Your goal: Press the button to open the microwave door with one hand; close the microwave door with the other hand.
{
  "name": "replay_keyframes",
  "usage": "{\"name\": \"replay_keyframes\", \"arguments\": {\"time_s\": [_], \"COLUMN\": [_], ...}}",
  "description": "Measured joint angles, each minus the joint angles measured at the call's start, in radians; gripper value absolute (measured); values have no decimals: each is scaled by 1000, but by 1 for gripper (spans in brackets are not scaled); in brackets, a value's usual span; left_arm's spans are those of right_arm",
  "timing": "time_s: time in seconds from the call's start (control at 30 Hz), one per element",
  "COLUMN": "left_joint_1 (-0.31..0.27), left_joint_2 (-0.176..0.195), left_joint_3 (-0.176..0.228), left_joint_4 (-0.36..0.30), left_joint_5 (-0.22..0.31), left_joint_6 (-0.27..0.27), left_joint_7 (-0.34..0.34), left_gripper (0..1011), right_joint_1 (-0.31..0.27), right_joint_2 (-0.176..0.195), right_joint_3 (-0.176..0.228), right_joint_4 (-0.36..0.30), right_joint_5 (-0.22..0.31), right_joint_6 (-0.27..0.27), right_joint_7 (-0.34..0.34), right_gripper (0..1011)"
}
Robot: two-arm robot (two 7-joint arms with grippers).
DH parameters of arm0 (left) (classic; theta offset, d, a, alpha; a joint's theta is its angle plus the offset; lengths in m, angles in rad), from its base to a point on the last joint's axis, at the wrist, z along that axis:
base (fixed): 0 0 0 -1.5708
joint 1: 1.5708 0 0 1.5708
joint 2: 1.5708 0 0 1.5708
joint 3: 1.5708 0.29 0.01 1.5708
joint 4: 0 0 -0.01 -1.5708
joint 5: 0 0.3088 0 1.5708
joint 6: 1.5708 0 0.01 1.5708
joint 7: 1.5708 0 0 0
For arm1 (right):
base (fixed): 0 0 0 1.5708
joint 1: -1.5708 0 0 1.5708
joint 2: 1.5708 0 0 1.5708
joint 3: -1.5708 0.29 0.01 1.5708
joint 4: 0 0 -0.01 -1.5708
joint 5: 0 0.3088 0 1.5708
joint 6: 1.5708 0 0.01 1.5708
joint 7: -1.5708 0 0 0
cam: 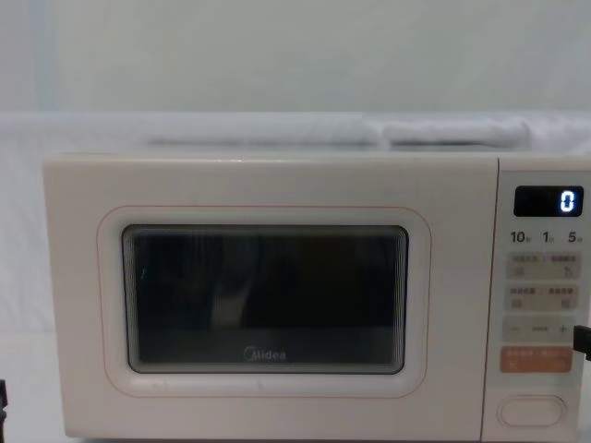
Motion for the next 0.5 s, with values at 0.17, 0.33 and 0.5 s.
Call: {"name": "replay_keyframes", "arguments": {"time_s": [0.17, 0.33, 0.5], "left_joint_1": [0, 0, 0], "left_joint_2": [0, 0, 0], "left_joint_3": [0, 0, 0], "left_joint_4": [0, -1, -1], "left_joint_5": [0, -1, -1], "left_joint_6": [0, 0, 0], "left_joint_7": [0, 0, 0], "left_gripper": [0, 114, 258], "right_joint_1": [0, 0, 0], "right_joint_2": [0, 0, 0], "right_joint_3": [0, 0, 0], "right_joint_4": [0, 0, 0], "right_joint_5": [0, 0, 0], "right_joint_6": [0, 0, 0], "right_joint_7": [0, 0, 0], "right_gripper": [1002, 1002, 1002]}}
